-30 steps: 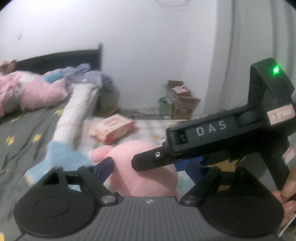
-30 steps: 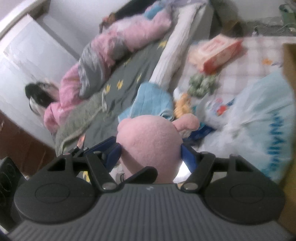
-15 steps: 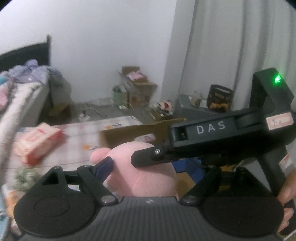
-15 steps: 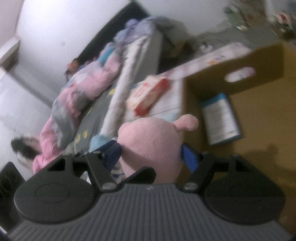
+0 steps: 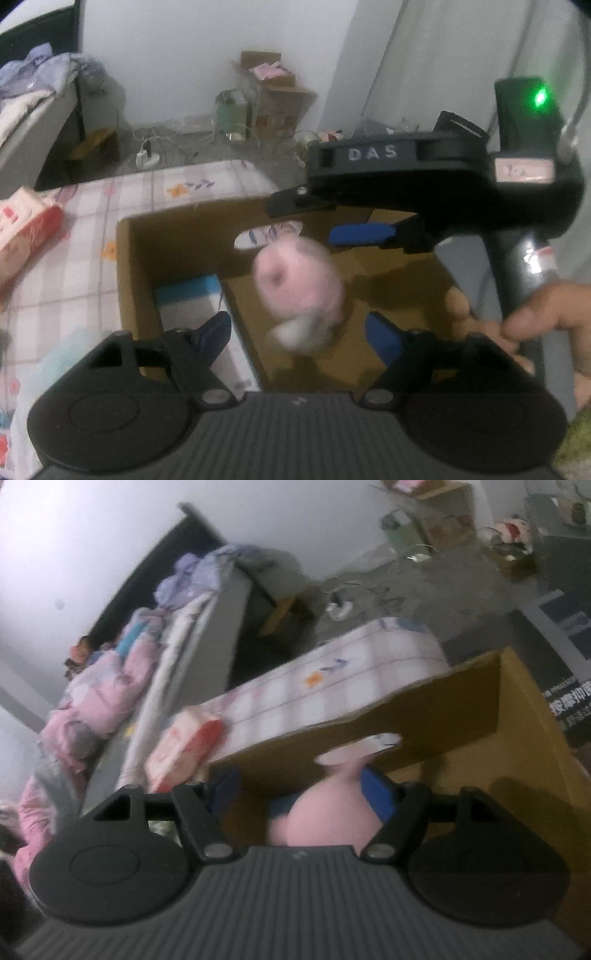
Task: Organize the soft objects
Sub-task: 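Carry the pink plush into the cardboard box and open the right gripper, then move the right gripper to the clear bag of yellow food, then grasp the clear food bag with the right gripper and lift it, then carry the food bag into the cardboard box and open the right gripper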
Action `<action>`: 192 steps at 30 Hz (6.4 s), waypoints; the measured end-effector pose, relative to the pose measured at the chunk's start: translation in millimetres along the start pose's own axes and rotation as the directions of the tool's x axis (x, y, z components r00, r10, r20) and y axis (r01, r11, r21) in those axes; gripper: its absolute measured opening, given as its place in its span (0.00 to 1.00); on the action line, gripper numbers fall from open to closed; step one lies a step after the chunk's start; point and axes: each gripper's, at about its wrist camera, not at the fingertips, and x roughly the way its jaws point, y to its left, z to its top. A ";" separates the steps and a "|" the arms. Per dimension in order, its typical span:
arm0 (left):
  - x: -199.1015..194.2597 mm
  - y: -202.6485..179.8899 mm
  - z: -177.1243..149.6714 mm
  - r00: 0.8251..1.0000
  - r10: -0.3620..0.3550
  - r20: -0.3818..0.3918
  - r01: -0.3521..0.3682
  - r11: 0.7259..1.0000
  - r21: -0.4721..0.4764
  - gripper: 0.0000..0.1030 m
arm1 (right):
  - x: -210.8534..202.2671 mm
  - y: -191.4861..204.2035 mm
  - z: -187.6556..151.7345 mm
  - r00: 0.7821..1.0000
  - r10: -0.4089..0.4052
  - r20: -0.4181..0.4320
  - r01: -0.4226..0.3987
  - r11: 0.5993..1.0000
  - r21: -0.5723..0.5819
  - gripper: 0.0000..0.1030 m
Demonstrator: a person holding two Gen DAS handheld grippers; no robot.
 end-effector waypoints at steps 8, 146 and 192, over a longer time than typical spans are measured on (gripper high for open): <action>-30.5 12.2 -3.1 0.998 0.028 0.055 -0.030 0.999 0.025 0.81 | -13.9 -3.2 -20.0 1.000 -0.020 0.014 0.020 1.000 -0.008 0.70; -275.5 124.8 -187.1 0.887 0.383 0.260 -0.358 0.923 -0.139 0.24 | -2.1 304.2 -243.8 0.841 0.409 -0.354 -0.509 0.821 -0.259 0.36; -84.6 7.0 -17.8 0.991 0.070 0.112 -0.080 0.992 0.094 0.71 | -107.2 -7.3 -58.4 0.995 0.016 0.103 -0.018 1.000 0.013 0.50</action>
